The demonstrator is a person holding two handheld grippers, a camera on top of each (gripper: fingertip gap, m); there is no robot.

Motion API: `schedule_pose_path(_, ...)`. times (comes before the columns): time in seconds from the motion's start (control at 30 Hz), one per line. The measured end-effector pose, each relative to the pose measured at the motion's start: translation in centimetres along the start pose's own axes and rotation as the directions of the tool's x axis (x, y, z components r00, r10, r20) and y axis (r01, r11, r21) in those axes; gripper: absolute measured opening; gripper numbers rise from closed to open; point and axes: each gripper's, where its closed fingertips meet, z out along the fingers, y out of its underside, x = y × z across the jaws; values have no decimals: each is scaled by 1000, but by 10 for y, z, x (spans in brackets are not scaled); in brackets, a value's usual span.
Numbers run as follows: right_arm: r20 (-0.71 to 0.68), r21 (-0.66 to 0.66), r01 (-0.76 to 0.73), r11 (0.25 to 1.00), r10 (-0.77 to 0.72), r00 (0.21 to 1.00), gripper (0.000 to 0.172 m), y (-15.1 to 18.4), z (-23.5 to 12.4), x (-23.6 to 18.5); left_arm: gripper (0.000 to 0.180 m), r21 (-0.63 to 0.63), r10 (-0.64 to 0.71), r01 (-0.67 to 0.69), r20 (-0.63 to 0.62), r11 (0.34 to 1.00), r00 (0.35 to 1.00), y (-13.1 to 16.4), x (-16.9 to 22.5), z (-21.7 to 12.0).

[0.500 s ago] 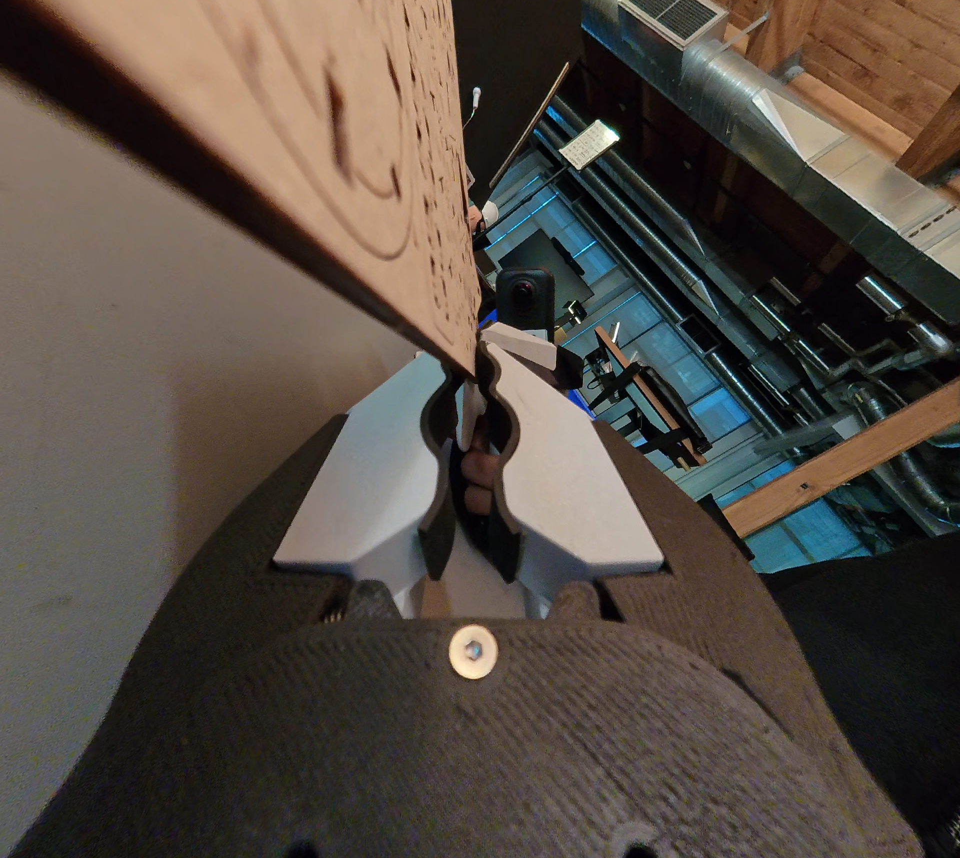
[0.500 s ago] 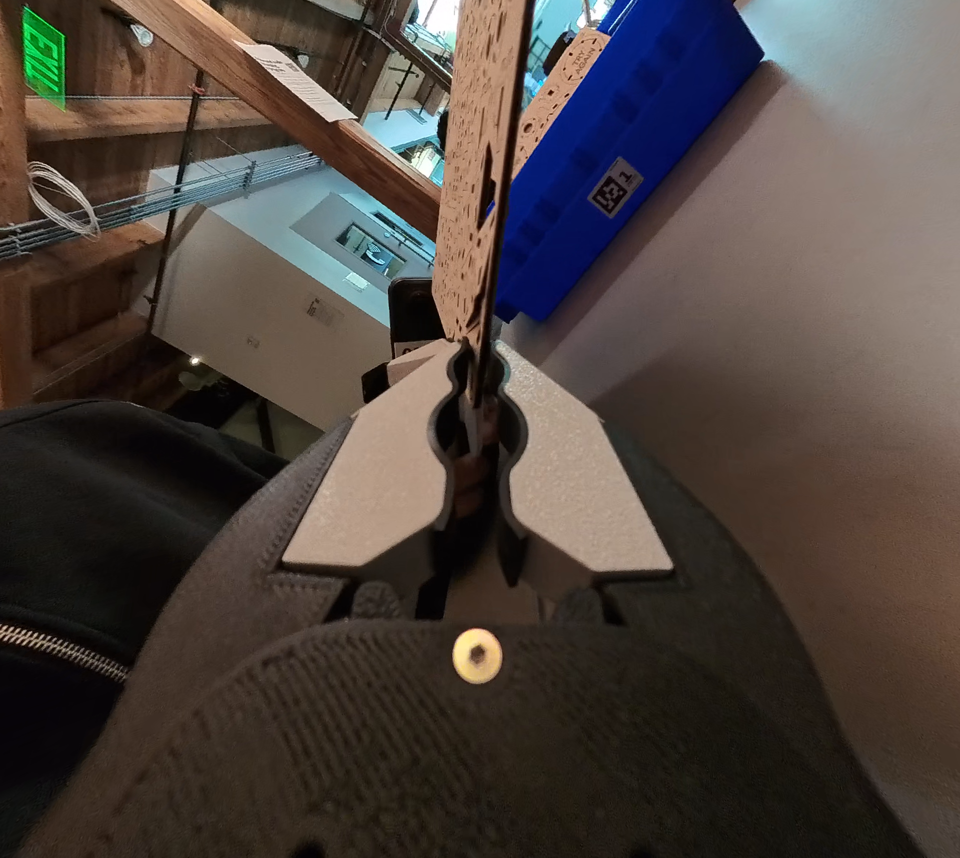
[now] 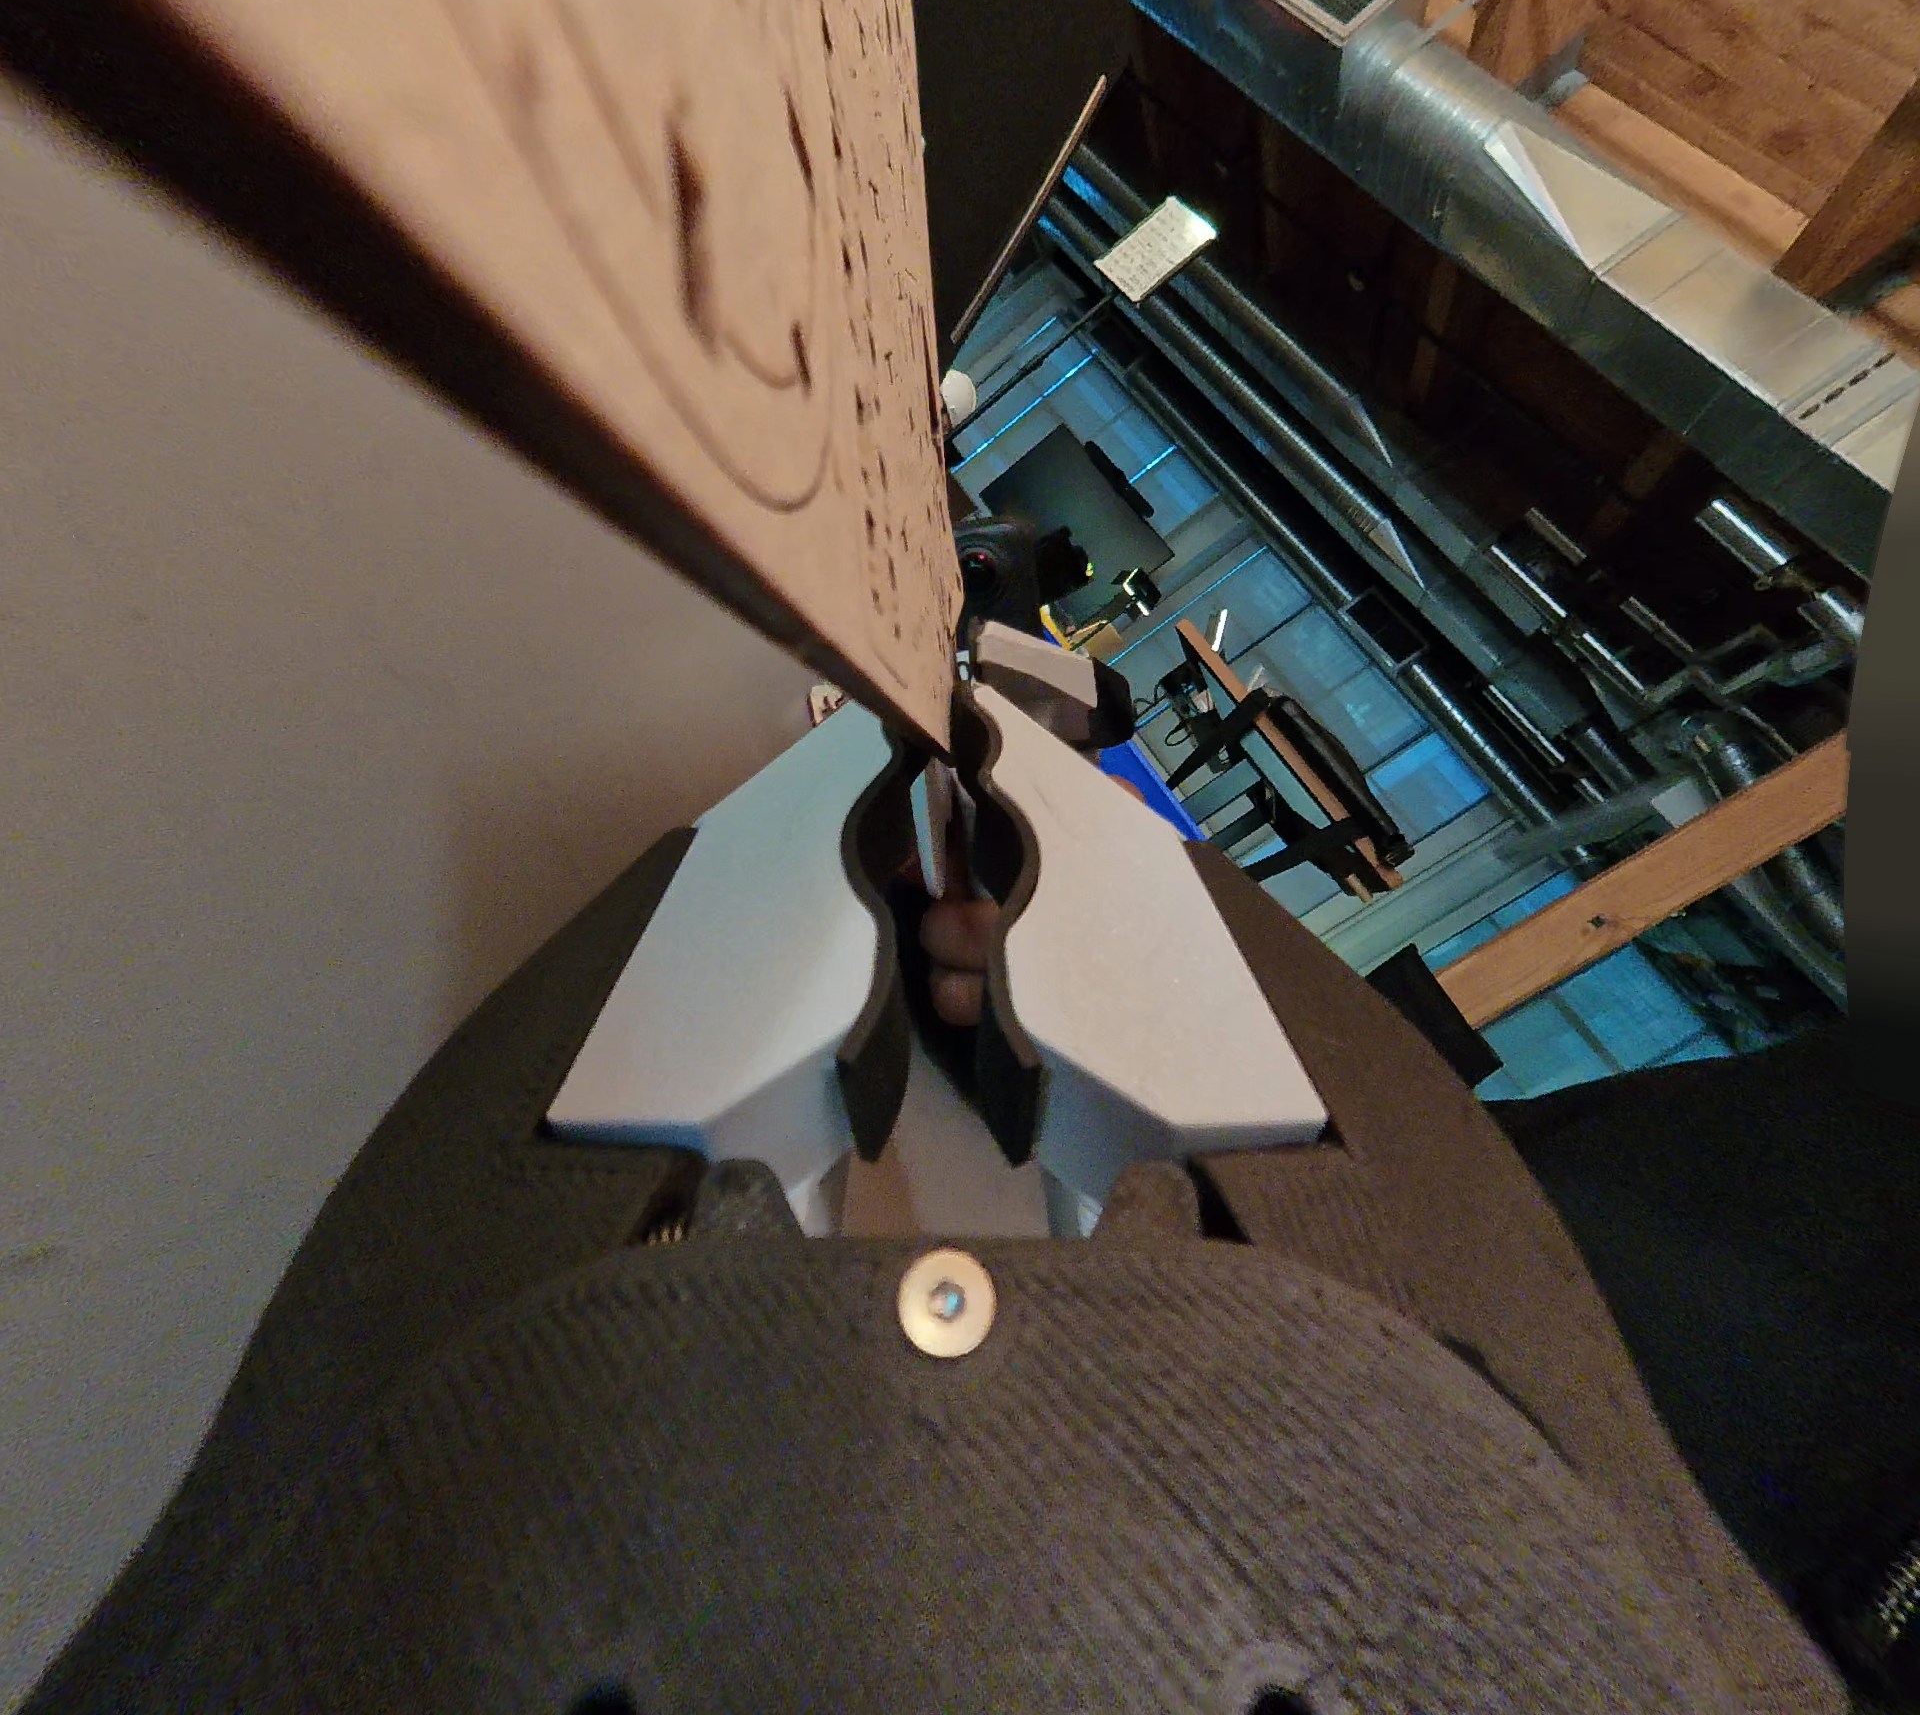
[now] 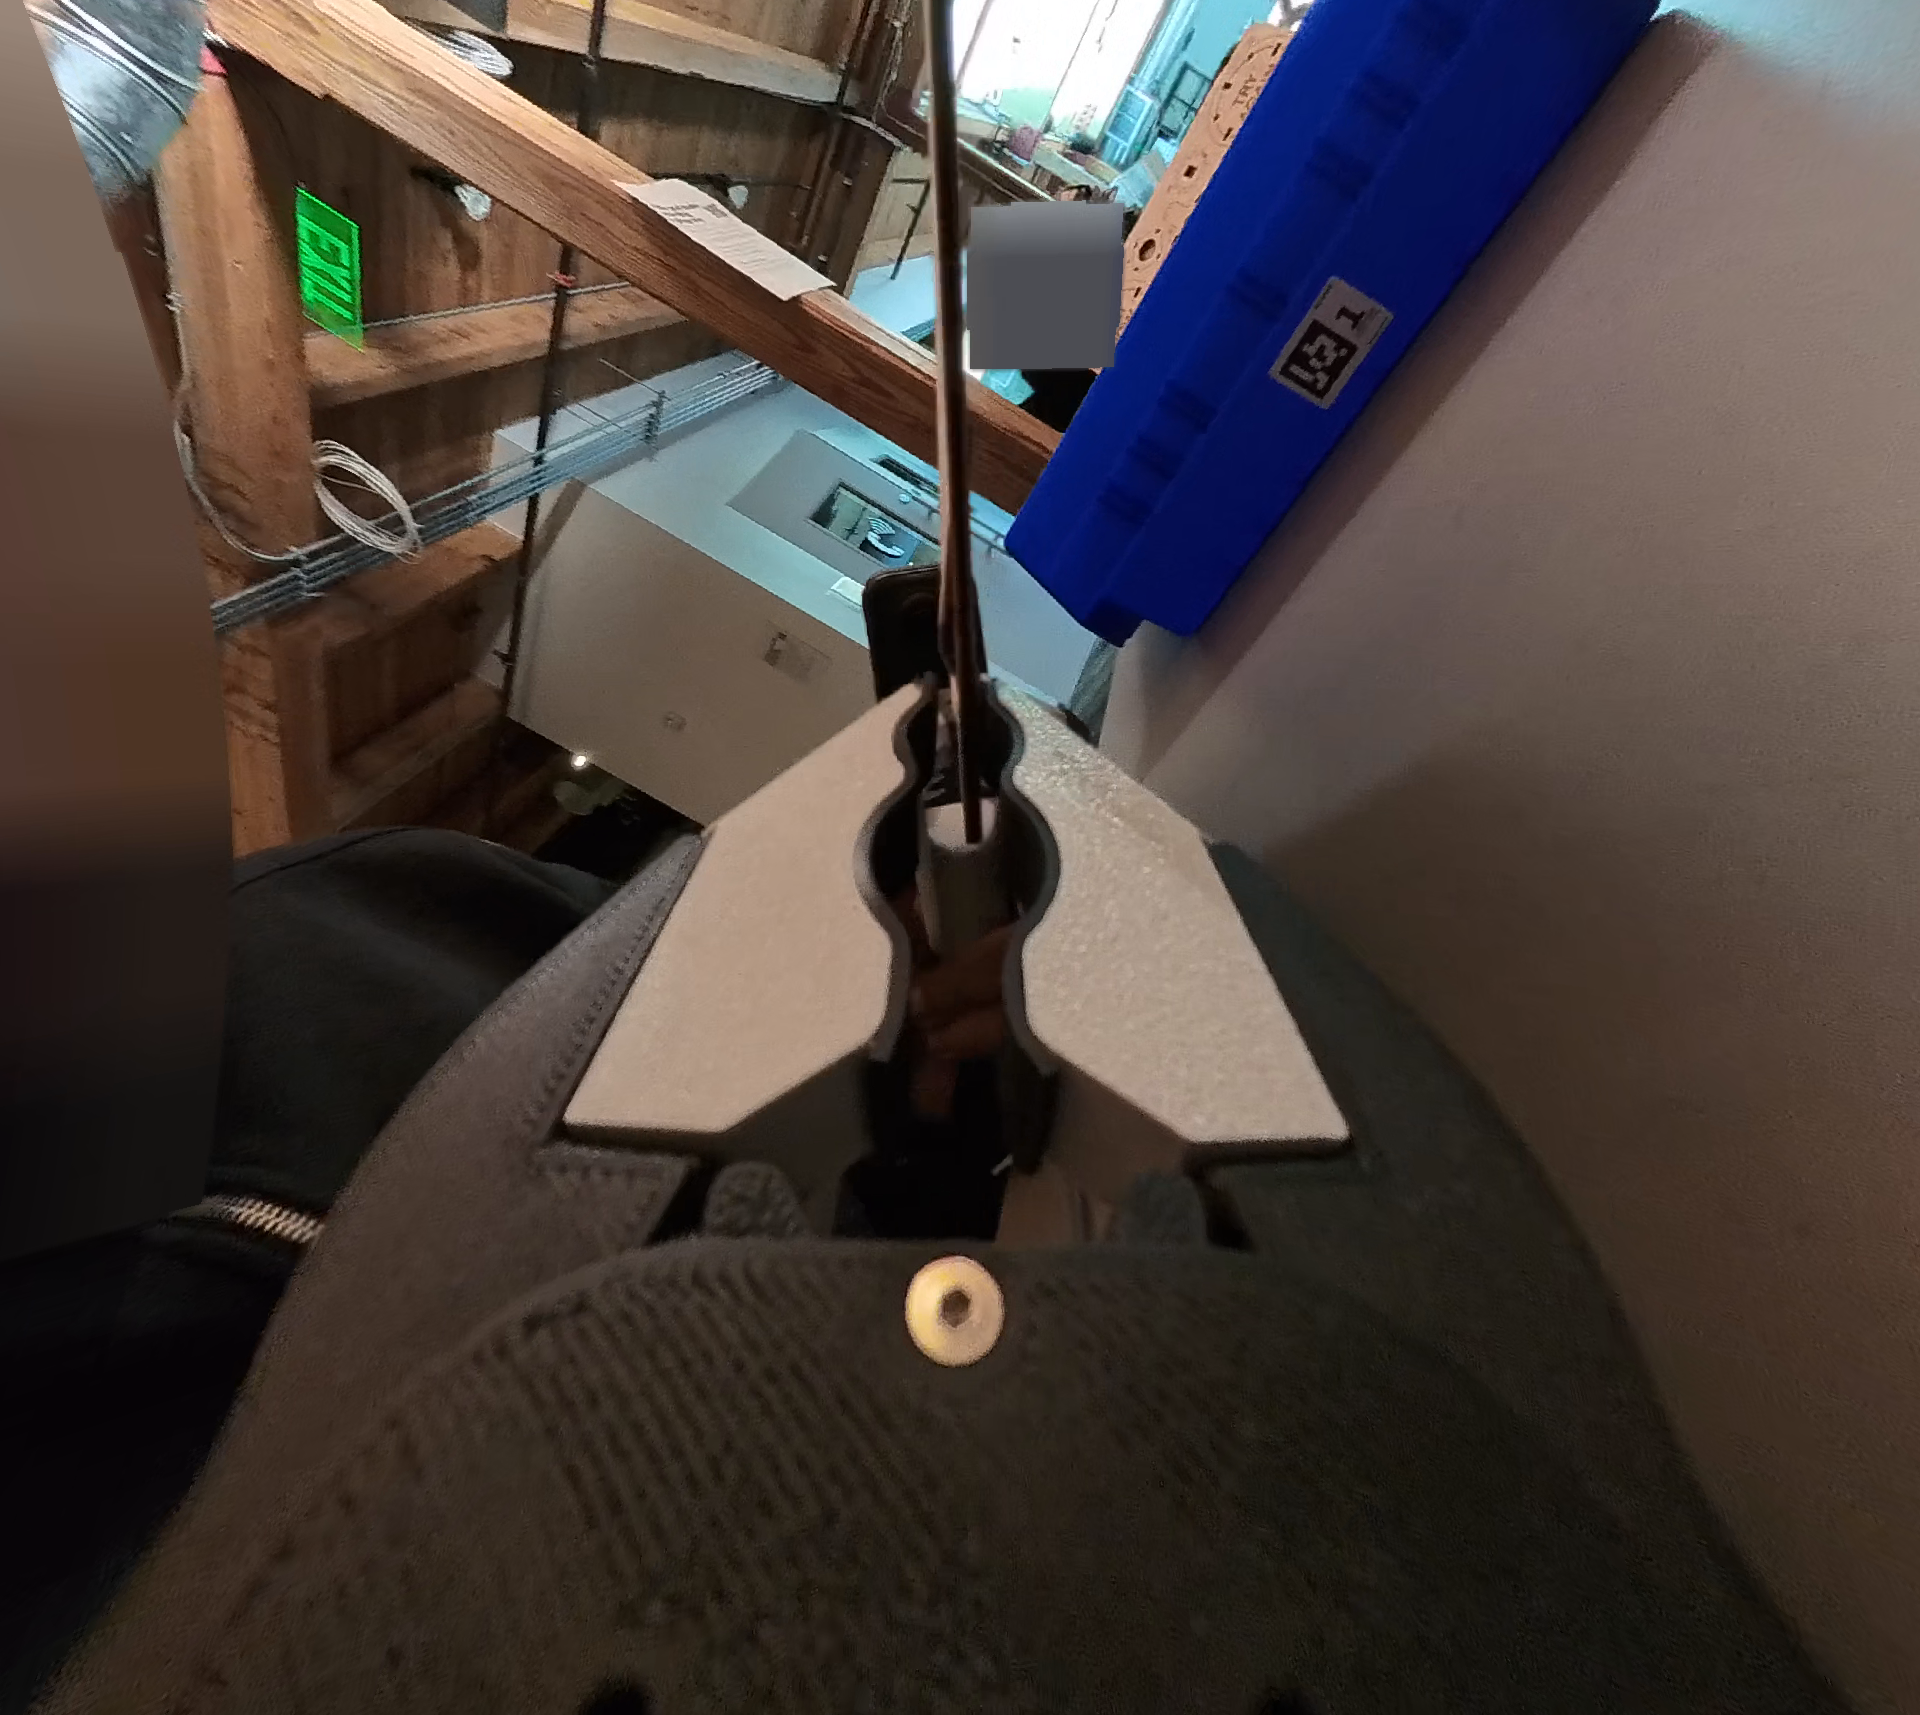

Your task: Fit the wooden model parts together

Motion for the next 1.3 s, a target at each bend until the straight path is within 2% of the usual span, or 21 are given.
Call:
schedule_pose_path(0.27,-30,-38,16,999,-17,999,3,5,1,3,0,-12,-8,8,-2,1000,1000,1,-1,0)
schedule_pose_path(0.43,-72,-73,61,995,-66,995,4,9,-1,6,0,-34,36,-34,42,999,998,5,-3,1)
schedule_pose_path(0.73,-139,-83,132,988,-142,980,3,10,-2,11,3,-42,24,-20,80,999,996,7,-9,1)
schedule_pose_path(0.9,-142,-91,154,984,-165,976,3,11,-2,11,2,-40,22,-19,79,999,997,7,-8,0)
schedule_pose_path(1.03,-95,-61,144,988,-149,984,3,7,1,6,0,-10,-46,46,9,999,999,2,-4,0)
schedule_pose_path(1.17,-134,-61,201,978,-208,969,11,4,0,8,0,1,-1,1,16,1000,1000,0,-2,0)
schedule_pose_path(1.3,-133,-96,207,974,-218,967,33,6,-7,8,0,28,-5,5,1,1000,1000,-4,-1,-3)
